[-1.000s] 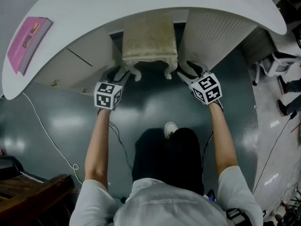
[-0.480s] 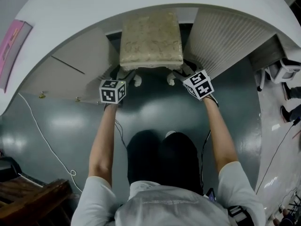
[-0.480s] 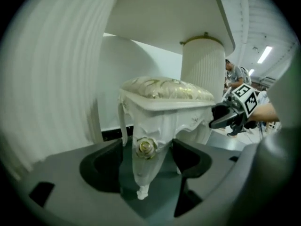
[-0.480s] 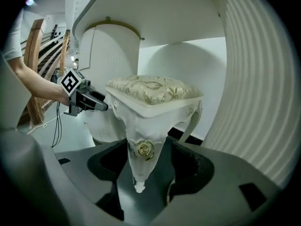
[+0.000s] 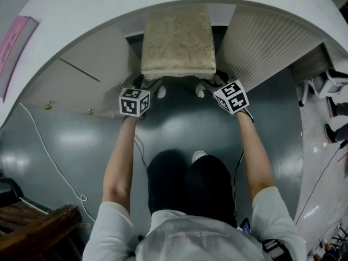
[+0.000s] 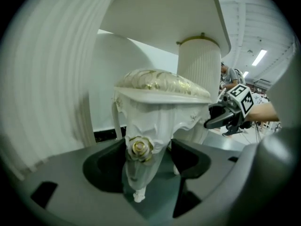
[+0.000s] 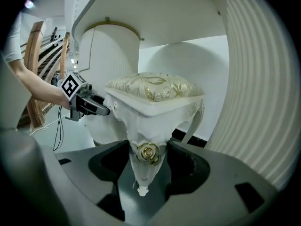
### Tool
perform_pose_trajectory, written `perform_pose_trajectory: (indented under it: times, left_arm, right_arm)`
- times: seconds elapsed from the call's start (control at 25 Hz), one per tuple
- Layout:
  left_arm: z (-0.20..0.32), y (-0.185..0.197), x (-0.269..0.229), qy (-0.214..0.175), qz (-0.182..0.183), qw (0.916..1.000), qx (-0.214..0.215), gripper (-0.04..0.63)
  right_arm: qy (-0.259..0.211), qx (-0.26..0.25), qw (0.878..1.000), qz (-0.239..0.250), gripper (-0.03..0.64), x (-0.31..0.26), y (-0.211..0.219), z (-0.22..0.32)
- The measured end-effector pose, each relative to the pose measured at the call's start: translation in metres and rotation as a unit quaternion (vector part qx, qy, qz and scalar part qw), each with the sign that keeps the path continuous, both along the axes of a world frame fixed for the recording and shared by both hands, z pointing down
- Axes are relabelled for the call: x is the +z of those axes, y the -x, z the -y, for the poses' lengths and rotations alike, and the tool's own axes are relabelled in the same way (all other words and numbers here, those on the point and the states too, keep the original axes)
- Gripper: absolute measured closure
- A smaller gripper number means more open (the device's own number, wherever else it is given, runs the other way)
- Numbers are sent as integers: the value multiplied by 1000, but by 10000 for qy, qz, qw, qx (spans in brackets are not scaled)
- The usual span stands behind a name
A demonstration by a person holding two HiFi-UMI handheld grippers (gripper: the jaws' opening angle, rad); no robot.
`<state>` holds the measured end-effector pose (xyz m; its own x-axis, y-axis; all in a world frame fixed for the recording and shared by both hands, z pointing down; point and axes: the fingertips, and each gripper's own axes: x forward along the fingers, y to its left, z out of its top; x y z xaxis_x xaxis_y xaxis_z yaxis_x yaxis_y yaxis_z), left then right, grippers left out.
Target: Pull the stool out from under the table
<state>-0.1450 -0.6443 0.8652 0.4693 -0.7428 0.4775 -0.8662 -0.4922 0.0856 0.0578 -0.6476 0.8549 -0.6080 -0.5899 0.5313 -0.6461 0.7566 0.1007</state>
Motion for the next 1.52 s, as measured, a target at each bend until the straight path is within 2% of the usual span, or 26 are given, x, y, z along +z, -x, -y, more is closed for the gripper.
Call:
perform_pose_trajectory:
  times: [0.6, 1.08, 1.52]
  left_arm:
    - [-57, -6, 2, -7, -204, 9991, 362, 308]
    - [-116, -18, -2, -41, -238, 9984, 520, 321]
    - [-166, -21, -2, 31, -226, 9968, 767, 327]
  right_arm:
    - [197, 292, 9992, -160, 350, 4, -9, -46]
    - [349, 987, 9942, -244, 360, 2, -26, -103]
    - [431, 1110, 9918, -456, 364, 6, -31, -157]
